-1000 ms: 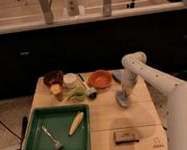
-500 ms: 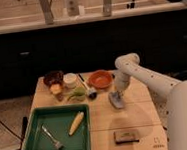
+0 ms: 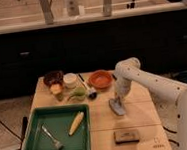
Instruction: Wipe table surface with towel
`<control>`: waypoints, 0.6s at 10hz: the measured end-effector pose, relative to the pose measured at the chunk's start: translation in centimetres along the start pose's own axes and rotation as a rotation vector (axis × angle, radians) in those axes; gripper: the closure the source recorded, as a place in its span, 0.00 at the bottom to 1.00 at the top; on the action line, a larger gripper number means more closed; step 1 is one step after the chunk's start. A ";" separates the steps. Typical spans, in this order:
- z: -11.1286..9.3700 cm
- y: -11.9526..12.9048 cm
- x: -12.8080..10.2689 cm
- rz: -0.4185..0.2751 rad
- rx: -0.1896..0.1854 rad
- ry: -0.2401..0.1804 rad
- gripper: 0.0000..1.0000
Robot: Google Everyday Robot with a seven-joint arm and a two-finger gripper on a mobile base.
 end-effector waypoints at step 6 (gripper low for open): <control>-1.0 1.6 5.6 0.123 -0.001 0.068 1.00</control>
